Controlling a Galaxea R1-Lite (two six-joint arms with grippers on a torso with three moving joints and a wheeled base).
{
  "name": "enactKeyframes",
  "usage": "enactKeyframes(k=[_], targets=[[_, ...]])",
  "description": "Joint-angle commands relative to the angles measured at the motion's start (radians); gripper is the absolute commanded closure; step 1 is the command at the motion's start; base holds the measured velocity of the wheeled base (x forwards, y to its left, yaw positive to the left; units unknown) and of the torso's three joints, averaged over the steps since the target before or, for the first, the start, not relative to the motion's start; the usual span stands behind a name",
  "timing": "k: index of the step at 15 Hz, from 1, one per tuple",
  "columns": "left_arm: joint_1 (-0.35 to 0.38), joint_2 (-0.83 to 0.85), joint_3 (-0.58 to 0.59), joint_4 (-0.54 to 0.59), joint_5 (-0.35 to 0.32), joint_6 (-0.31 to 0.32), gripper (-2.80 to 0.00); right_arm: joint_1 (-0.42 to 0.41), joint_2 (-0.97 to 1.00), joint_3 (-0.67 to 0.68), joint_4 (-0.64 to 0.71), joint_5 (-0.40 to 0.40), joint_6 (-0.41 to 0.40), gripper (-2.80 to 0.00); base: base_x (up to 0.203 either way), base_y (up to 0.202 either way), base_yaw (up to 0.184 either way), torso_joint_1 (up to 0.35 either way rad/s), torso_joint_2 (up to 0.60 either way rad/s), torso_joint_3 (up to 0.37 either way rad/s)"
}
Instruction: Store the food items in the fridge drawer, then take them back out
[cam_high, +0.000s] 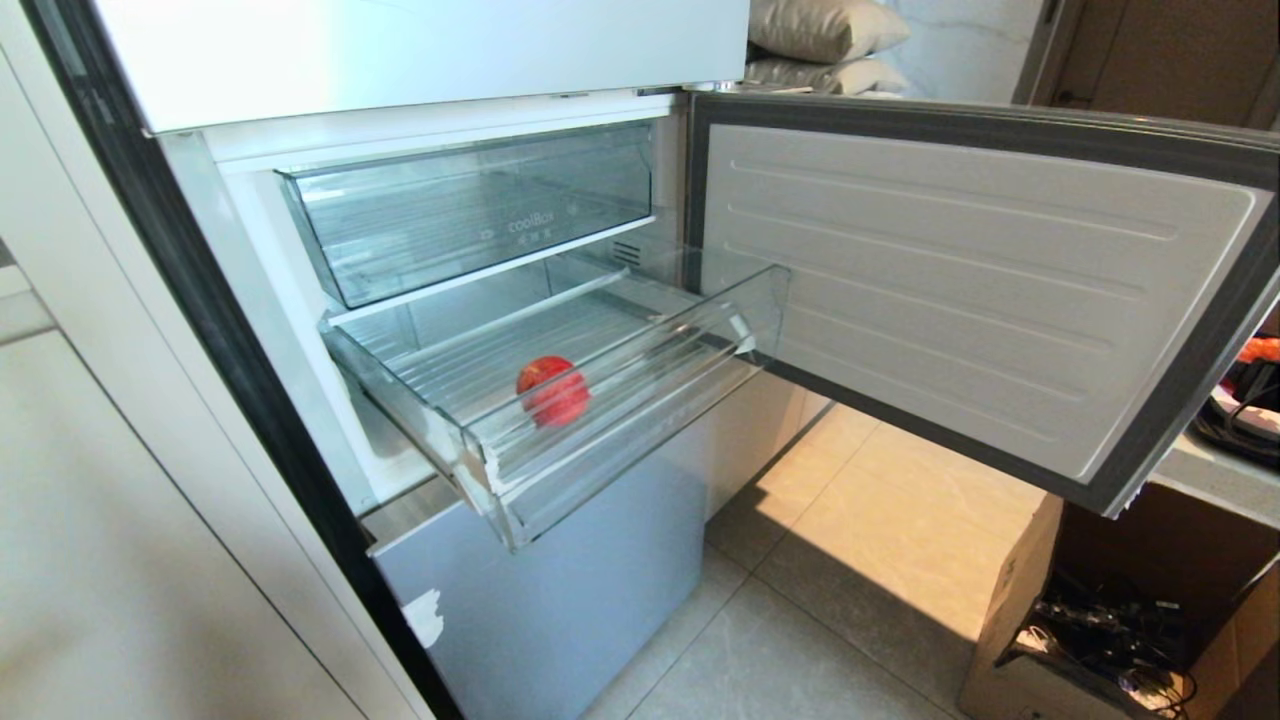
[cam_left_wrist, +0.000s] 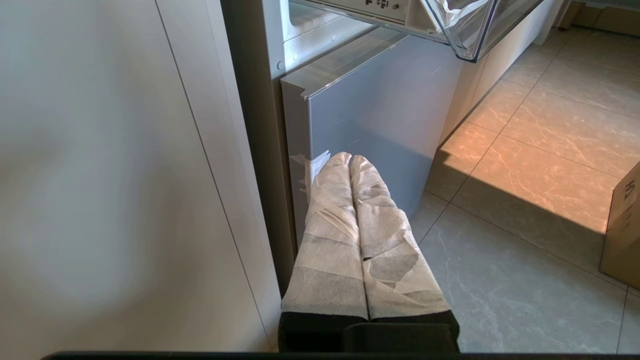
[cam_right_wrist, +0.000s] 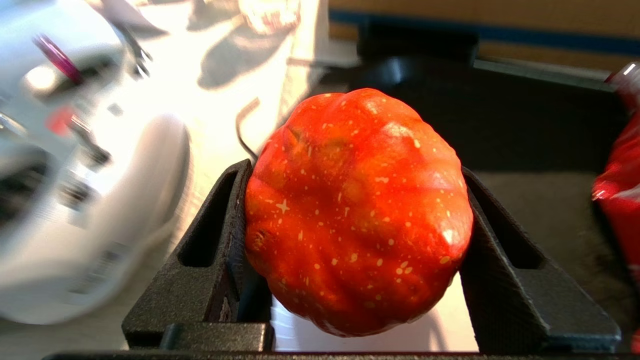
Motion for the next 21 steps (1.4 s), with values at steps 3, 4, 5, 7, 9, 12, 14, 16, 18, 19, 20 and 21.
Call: enactKeyframes(k=[3,4,5,7,9,12,14,16,18,19,20,21], targets=[[0.001,0.000,0.000,0.000,0.000,0.000,0.00,0.000,-0.211,0.100,-0.001,-0.024,0.022,0.00,0.000,0.000,0.000,0.000,0.00,0.000],[0.001,0.000,0.000,-0.001,0.000,0.000,0.00,-0.001,-0.287,0.160,0.006,-0.041,0.022,0.00,0.000,0.000,0.000,0.000,0.00,0.000],[0.000,0.000,0.000,-0.001,0.000,0.000,0.00,-0.001,-0.370,0.230,0.019,-0.063,0.022,0.00,0.000,0.000,0.000,0.000,0.00,0.000],[-0.001,0.000,0.000,0.000,0.000,0.000,0.00,-0.005,-0.562,0.394,0.056,-0.118,0.015,0.00,0.000,0.000,0.000,0.000,0.00,0.000],[-0.001,0.000,0.000,0.000,0.000,0.000,0.00,-0.012,-0.770,0.560,0.090,-0.147,0.006,0.00,0.000,0.000,0.000,0.000,0.00,0.000],[-0.001,0.000,0.000,-0.001,0.000,0.000,0.00,-0.016,-1.125,0.792,0.149,-0.165,0.004,0.00,0.000,0.000,0.000,0.000,0.00,0.000],[-0.001,0.000,0.000,0.000,0.000,0.000,0.00,0.010,-1.376,0.928,0.197,-0.168,0.004,0.00,0.000,0.000,0.000,0.000,0.00,0.000],[-0.001,0.000,0.000,-0.002,0.000,0.000,0.00,0.129,-1.604,1.041,0.273,-0.171,0.000,0.00,0.000,0.000,0.000,0.000,0.00,0.000],[-0.001,0.000,0.000,0.000,0.000,0.000,0.00,0.356,-1.760,1.159,0.432,-0.167,-0.016,0.00,0.000,0.000,0.000,0.000,0.00,0.000],[0.001,0.000,0.000,-0.001,0.000,0.000,0.00,0.433,-1.811,1.234,0.505,-0.156,-0.025,0.00,0.000,0.000,0.000,0.000,0.00,0.000],[0.001,0.000,0.000,0.000,0.000,0.000,0.00,0.498,-1.861,1.316,0.550,-0.147,-0.035,0.00,0.000,0.000,0.000,0.000,0.00,0.000],[-0.001,0.000,0.000,0.000,0.000,0.000,0.00,0.554,-1.910,1.397,0.575,-0.143,-0.055,0.00,0.000,0.000,0.000,0.000,0.00,0.000]])
